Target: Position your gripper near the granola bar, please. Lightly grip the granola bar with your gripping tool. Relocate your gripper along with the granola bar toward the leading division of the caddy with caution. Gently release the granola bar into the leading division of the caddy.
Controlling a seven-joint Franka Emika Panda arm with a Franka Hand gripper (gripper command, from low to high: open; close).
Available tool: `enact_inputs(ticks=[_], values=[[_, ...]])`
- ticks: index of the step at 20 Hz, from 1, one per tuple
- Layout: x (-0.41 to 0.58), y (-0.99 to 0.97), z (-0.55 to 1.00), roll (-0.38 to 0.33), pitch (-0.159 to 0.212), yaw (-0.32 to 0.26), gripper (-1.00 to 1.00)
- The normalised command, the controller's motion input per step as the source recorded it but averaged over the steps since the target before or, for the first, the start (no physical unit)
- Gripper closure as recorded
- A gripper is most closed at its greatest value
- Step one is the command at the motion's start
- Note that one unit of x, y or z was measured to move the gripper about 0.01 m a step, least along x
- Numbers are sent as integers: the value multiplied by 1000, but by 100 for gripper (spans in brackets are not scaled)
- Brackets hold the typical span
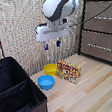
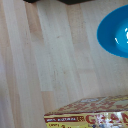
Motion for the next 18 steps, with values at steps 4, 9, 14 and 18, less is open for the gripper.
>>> enact_inputs(ticks=[4,9,14,18], values=[[-180,-520,-314,11,-44,-47,-100],[-138,-581,-311,11,-63,-22,-100],[-16,-285,-337,-21,-31,8,-100],[67,0,-451,-138,0,61,-100]])
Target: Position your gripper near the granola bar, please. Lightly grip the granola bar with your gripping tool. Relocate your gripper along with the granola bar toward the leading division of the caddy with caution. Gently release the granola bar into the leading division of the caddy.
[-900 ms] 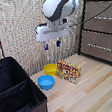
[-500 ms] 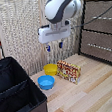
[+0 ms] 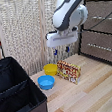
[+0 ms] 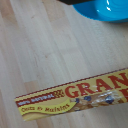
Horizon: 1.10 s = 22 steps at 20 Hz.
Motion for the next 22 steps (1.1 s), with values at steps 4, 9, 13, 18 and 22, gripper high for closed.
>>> enact_inputs(ticks=[4,9,13,18,22], values=[[229,-33,-405,-138,0,110,-100],[182,-346,-165,-83,0,111,-100],[76,-362,-85,-25,0,118,-100],[-164,-61,-257,-65,14,75,-100],[-465,0,-245,-65,33,23,-100]])
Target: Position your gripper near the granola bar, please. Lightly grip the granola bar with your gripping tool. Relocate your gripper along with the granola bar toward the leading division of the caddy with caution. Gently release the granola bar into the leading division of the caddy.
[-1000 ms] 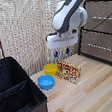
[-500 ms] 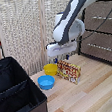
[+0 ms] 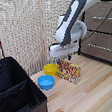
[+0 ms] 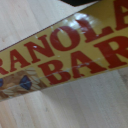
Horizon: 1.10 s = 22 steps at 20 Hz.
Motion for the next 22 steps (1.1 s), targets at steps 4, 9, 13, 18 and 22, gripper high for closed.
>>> enact_inputs(ticks=[4,9,13,18,22], values=[[-596,-121,-176,-58,40,31,-100],[-541,-173,-224,-21,-1,26,-100],[322,31,-244,-4,-48,58,-100],[443,279,-165,-40,1,57,100],[115,142,-94,-16,26,35,100]])
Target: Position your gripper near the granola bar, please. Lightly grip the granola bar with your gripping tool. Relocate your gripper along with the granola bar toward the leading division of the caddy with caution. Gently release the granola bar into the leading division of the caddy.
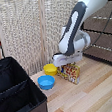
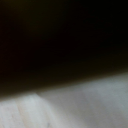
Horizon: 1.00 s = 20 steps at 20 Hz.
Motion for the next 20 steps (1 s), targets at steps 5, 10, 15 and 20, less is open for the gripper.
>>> enact_inputs(ticks=[5,10,15,20], values=[[-2,58,-10,-6,32,1,100],[0,39,35,-8,20,-7,100],[26,176,606,-19,38,-93,100],[48,84,1000,0,1,-101,100]])
